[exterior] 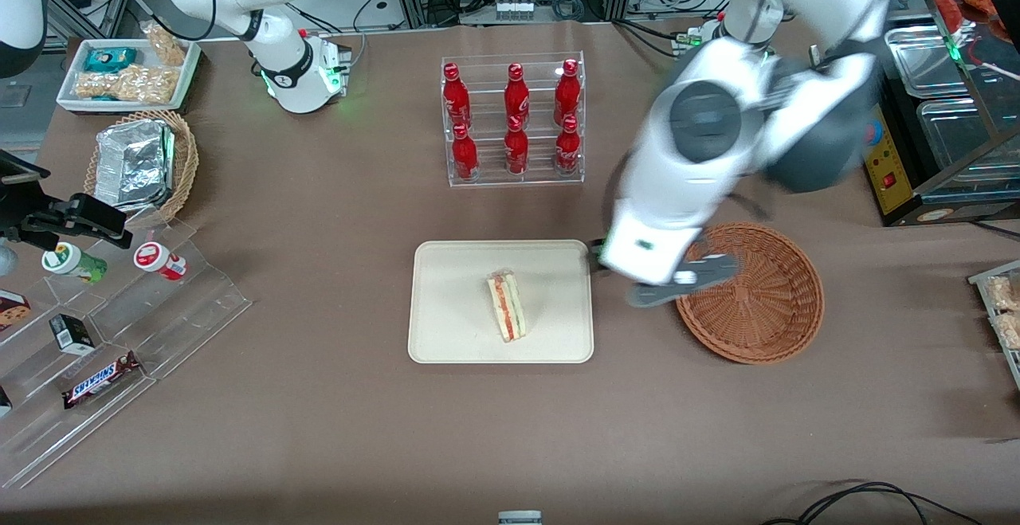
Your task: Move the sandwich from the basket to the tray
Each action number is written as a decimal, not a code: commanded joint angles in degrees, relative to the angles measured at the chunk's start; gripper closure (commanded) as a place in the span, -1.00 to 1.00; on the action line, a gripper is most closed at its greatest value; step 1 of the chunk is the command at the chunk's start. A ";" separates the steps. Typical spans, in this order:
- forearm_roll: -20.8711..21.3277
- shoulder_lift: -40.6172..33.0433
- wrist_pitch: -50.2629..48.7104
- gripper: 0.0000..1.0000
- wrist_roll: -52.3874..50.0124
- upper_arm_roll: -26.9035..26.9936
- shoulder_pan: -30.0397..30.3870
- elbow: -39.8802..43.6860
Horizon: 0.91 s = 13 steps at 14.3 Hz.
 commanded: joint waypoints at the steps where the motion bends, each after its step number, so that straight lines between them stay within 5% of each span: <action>1: -1.49 -3.89 -5.70 -1.00 5.92 -0.46 6.63 -2.69; 10: -3.85 -9.25 -13.02 -1.00 30.87 -0.54 25.35 -5.49; 13: -6.05 -21.24 -5.32 -1.00 31.07 2.68 25.46 -21.42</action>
